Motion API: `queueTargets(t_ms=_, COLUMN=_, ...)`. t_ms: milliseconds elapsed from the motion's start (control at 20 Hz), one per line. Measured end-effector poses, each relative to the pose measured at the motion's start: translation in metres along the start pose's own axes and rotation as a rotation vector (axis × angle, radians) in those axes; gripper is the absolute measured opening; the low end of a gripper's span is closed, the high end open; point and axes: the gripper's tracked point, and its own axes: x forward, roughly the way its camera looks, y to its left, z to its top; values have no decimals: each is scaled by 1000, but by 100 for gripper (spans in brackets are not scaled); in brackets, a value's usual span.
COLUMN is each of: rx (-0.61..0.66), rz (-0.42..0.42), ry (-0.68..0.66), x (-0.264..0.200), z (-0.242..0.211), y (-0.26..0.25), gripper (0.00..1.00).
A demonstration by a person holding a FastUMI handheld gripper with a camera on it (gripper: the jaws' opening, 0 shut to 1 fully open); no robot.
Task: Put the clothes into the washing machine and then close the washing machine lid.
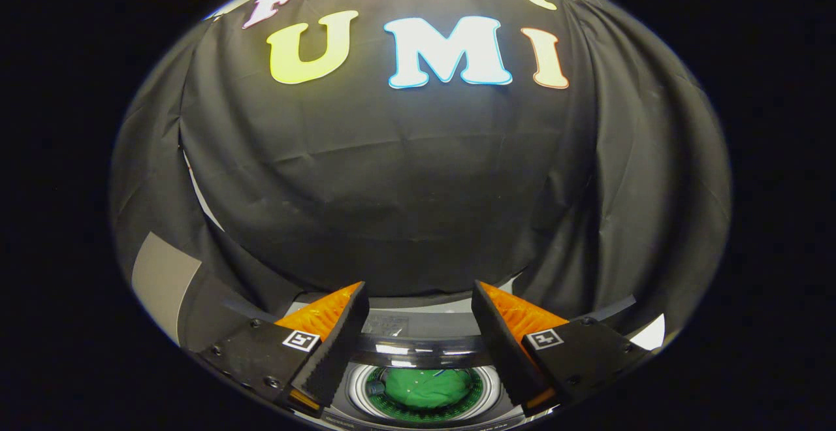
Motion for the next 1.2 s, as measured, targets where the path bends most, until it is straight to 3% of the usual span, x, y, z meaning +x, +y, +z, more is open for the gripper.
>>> queueTargets(t_ms=750, rx=-1, rz=13, ry=-163, x=-57, z=-61, y=4, gripper=98)
queueTargets(t_ms=1200, rx=-95, rz=73, ry=-42, x=-89, z=-189, y=26, gripper=98)
